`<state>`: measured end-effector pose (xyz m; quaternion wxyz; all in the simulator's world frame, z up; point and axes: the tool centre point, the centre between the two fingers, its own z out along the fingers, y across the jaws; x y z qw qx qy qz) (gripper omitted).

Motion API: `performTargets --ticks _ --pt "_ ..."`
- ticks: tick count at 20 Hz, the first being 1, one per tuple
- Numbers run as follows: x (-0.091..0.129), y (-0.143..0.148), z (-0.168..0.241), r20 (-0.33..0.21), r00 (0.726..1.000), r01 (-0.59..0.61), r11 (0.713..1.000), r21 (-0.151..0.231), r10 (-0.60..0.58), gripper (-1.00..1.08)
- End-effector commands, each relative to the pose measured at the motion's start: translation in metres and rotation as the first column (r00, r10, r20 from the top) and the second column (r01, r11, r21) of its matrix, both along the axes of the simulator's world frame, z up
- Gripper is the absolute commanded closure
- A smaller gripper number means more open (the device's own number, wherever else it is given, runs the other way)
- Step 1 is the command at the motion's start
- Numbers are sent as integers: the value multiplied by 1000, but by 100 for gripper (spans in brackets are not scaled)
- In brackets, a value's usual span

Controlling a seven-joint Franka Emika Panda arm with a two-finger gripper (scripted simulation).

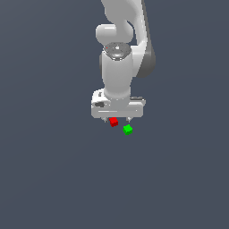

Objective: Stack the red cube on top of the green cube.

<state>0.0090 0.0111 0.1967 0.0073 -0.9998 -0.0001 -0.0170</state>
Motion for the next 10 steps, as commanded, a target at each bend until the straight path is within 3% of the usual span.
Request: performTargets --ticks 1,10 --pt "0 0 0 0 1000 0 1000 0 0 -92" --pt "-12 1 -13 -3 999 -39 999 -2 39 -92"
